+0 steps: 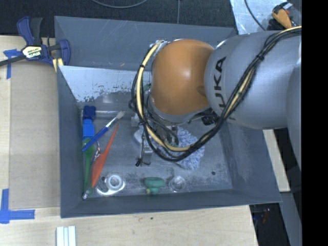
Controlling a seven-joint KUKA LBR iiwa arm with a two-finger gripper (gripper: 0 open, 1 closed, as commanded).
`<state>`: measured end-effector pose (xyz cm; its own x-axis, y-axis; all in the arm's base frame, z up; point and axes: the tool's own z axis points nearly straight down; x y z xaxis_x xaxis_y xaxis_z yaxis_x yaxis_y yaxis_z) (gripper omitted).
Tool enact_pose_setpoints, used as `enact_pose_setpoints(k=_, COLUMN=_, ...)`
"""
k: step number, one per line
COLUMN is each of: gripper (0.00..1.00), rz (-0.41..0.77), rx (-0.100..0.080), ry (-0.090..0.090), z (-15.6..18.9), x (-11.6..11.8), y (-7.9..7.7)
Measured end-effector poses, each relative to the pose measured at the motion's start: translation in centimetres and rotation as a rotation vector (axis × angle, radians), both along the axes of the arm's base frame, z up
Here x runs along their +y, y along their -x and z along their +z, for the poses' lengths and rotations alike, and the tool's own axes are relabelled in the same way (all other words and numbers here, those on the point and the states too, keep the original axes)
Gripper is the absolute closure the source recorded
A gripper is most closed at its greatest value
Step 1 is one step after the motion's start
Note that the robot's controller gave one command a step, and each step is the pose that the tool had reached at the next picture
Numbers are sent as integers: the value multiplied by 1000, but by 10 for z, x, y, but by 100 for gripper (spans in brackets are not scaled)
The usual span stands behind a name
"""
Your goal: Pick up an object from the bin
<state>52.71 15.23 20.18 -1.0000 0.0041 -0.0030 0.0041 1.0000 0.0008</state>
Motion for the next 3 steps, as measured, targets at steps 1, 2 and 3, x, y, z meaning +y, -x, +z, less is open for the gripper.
enact_pose_setpoints(k=1, gripper=100, rz=0, rx=0, ry=0, z=0, x=0, y=0)
enact_pose_setpoints(k=2, gripper=100, rz=0, rx=0, ry=0, z=0, x=0, y=0)
enact_pose_setpoints(k=3, gripper=100, rz=-437, rx=2, ry=-1, z=-4, x=13, y=8)
